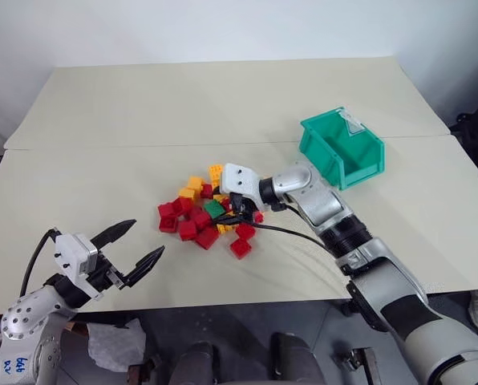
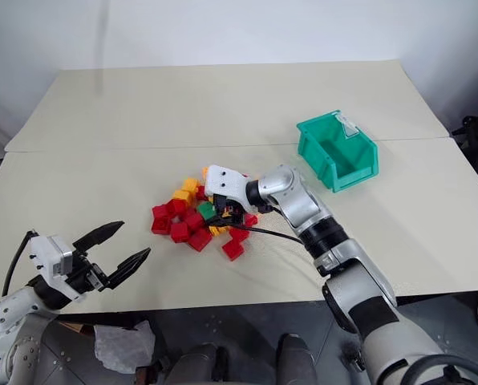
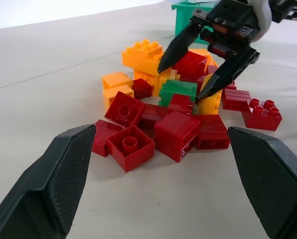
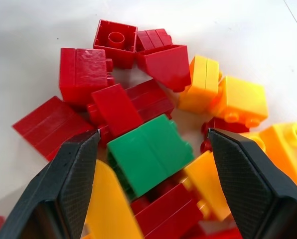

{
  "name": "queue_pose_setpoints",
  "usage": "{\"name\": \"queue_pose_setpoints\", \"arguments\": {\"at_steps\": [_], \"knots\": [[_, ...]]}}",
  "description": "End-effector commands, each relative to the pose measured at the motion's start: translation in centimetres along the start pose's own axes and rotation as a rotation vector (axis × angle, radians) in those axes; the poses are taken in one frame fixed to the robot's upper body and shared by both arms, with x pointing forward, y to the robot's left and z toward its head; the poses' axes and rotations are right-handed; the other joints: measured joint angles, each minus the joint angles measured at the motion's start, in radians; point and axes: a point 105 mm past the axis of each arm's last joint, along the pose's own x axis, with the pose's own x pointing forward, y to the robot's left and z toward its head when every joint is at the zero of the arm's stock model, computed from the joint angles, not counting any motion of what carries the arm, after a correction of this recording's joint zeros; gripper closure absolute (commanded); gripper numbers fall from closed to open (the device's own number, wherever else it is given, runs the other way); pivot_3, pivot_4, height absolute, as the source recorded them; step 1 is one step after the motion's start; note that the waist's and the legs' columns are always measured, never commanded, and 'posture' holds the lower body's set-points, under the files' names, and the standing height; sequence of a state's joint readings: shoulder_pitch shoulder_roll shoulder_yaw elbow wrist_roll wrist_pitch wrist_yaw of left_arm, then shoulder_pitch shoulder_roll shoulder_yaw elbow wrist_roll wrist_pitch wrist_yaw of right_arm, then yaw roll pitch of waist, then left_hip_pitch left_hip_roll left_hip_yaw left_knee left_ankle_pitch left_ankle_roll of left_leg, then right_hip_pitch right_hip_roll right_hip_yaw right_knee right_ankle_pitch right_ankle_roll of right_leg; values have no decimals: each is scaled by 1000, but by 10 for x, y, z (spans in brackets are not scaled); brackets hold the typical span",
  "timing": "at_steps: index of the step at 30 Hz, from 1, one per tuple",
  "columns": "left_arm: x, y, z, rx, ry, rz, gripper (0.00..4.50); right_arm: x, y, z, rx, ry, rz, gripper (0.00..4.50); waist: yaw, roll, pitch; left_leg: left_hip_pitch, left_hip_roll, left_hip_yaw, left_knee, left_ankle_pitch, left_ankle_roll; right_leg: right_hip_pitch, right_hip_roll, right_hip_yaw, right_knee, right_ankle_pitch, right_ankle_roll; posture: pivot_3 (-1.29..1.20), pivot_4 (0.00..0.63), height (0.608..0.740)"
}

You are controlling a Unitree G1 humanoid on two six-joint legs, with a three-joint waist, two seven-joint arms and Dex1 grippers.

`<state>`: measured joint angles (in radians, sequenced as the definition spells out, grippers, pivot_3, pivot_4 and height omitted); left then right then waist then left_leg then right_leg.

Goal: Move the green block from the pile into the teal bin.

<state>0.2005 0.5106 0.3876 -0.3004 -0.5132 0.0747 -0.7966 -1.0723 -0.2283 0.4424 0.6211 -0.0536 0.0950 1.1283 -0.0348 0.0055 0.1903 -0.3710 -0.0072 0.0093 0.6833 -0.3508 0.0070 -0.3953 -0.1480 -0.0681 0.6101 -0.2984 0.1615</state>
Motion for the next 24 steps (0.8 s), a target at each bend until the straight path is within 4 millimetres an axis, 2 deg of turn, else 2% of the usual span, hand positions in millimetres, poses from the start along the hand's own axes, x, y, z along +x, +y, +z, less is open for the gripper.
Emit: {"name": "queue_pose_setpoints", "arguments": {"at_steps": [1,10,14,24], "knots": [[1,1,9,11,-33,-9,0,2,-3,-7,-36,64,36,903,0,0,0,0,0,0,0,0,0,0,0,0,0,0,0,0,150,740],[2,-8,9,-1,-11,-104,0,-4,1,-14,-119,158,201,903,0,0,0,0,0,-1,0,0,0,1,0,-1,0,0,0,0,150,740],[-2,-14,6,-1,23,-157,0,-8,13,-15,-157,167,338,903,-1,0,0,1,0,-2,0,0,-1,1,0,-1,0,0,0,0,150,740],[1,-17,9,-9,3,-143,0,8,2,-10,-197,180,243,903,-4,0,0,2,1,-3,0,0,-2,2,0,-2,1,0,-1,0,150,740]]}}
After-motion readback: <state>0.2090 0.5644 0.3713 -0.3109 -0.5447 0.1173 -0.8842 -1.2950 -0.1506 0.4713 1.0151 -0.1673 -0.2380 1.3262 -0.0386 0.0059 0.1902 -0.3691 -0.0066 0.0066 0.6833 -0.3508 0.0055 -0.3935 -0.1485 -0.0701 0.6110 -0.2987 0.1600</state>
